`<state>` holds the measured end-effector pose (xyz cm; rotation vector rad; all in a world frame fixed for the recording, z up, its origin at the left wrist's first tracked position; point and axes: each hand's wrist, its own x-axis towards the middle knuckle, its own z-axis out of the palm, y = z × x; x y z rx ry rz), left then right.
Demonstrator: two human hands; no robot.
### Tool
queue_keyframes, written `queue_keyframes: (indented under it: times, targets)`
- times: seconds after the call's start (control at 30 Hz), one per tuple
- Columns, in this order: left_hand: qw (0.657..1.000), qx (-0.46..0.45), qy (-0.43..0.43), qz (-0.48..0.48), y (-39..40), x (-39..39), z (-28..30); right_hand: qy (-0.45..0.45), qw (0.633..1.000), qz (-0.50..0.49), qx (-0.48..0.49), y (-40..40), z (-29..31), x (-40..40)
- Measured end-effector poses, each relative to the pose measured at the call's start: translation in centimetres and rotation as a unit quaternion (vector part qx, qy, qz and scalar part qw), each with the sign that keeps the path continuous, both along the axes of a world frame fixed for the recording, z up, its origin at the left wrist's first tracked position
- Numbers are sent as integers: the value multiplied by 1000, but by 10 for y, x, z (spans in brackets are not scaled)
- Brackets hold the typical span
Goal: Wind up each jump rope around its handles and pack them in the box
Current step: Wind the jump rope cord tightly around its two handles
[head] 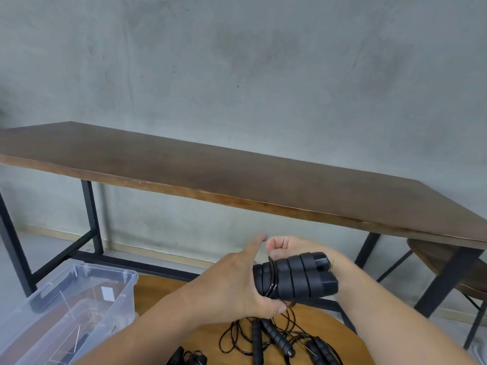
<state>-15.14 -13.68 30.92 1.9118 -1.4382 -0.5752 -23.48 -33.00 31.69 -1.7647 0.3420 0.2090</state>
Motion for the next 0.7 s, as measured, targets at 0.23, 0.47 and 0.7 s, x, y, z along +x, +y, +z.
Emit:
queue_keyframes:
  times: [0.23,0.47,0.7]
  targets:
    - [996,-38,69,51,-7,8,-3,-109,927,-188,305,39,-59,-7]
    - [996,-7,-32,81,-16,26,-17,-117,955,-248,114,73,-73,-9]
    - [990,-8,-89,109,-29,29,-25,-65,964,-250,-64,81,-63,-15]
